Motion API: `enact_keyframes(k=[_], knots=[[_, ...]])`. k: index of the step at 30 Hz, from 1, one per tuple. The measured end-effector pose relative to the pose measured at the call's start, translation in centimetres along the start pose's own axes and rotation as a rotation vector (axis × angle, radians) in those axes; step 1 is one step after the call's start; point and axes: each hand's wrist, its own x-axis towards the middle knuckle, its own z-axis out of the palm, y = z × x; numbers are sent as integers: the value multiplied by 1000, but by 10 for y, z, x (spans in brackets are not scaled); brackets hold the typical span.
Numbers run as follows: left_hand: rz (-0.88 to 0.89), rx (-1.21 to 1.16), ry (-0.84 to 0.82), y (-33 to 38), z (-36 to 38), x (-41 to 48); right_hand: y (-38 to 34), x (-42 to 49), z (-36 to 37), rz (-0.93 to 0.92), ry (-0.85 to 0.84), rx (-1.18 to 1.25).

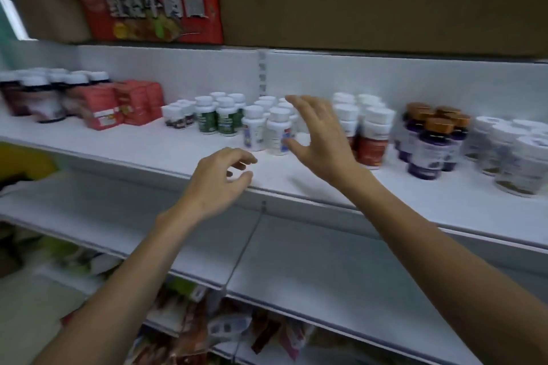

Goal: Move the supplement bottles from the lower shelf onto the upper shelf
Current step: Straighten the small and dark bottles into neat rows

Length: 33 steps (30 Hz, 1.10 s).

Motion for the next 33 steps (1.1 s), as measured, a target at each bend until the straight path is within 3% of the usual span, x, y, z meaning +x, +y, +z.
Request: enact_keyframes(k=[6, 11, 17, 26, 33], knots=[[-162, 248, 72, -99, -139, -55, -142, 68, 130, -137, -167, 332], [-325, 379, 179, -175, -257, -98, -260, 116, 220, -312, -242, 464], [-389, 439, 198, -249, -342, -131, -356, 143, 303, -324, -355, 597], [-418, 444, 195, -351, -399, -122, -414, 193, 405, -296, -421, 615], [-385, 472, 163, -451, -438, -49, -425, 271, 507, -264, -393, 584]])
